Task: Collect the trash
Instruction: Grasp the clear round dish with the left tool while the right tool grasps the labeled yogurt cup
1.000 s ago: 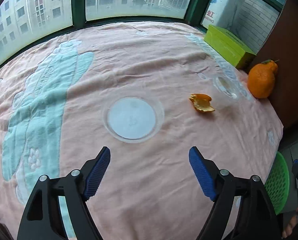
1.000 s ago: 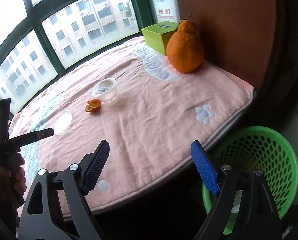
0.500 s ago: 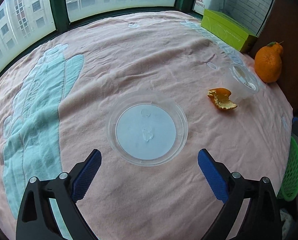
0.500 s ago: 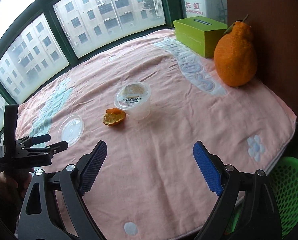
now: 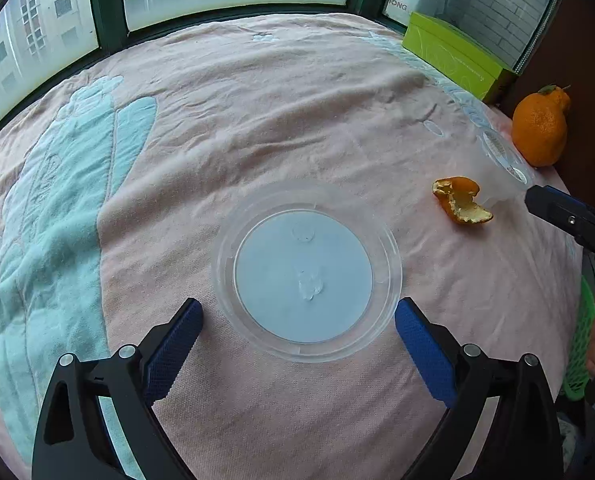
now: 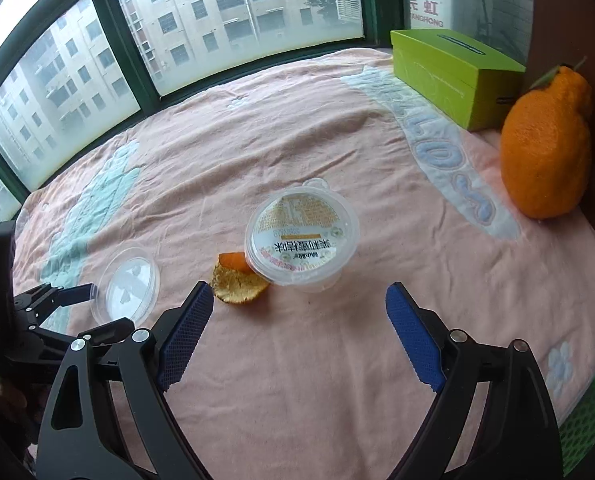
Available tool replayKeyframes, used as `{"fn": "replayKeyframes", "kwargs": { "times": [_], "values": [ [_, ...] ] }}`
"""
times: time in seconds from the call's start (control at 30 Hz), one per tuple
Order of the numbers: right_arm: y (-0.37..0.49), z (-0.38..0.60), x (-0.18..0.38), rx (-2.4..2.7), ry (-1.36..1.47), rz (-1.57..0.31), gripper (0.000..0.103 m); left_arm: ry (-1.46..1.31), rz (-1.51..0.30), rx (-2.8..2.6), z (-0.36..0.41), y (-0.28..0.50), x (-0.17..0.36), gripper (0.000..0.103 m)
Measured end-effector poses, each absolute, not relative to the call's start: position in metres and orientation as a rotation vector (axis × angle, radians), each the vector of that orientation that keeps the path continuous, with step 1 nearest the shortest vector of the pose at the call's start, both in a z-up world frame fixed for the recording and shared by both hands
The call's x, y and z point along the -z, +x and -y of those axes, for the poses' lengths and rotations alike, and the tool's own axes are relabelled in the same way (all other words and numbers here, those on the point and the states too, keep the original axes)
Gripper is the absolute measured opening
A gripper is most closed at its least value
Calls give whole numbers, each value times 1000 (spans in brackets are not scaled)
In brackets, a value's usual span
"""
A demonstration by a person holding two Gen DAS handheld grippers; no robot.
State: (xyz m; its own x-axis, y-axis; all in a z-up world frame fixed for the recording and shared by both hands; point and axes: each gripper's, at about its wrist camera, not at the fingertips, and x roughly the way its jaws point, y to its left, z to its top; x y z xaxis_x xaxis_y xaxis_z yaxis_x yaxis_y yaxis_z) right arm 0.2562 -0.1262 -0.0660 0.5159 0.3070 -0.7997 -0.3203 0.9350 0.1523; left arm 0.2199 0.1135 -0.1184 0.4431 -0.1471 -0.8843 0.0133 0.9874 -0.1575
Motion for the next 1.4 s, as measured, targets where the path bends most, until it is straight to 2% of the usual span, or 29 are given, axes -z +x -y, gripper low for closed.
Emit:
{"fn": "replayKeyframes", "kwargs": {
  "times": [0.2, 0.33, 0.6, 0.67, 0.87, 0.93, 1.23, 1.4],
  "values": [
    [276, 121, 76, -347, -25, -968, 87, -128, -1094, 114, -116, 216, 118, 94],
    [281, 128, 76, -360, 22, -979, 70, -155, -1086, 128, -122, 214, 118, 94],
    [277, 161, 68, -366, 177, -986, 56, -196, -1067, 154, -129, 211, 117, 94],
    [275, 170, 66, -359, 192, -979, 56, -206, -1065, 160, -131, 210, 117, 93],
    [268, 183, 61, -342, 170, -959, 57, -198, -1072, 168, -129, 211, 116, 94],
    [266, 186, 61, -341, 160, -953, 63, -187, -1074, 177, -125, 214, 116, 94],
    [263, 178, 67, -367, 92, -944, 81, -133, -1076, 166, -112, 227, 118, 94],
    [265, 159, 69, -402, 48, -946, 86, -120, -1065, 168, -111, 230, 119, 94]
  ]
}}
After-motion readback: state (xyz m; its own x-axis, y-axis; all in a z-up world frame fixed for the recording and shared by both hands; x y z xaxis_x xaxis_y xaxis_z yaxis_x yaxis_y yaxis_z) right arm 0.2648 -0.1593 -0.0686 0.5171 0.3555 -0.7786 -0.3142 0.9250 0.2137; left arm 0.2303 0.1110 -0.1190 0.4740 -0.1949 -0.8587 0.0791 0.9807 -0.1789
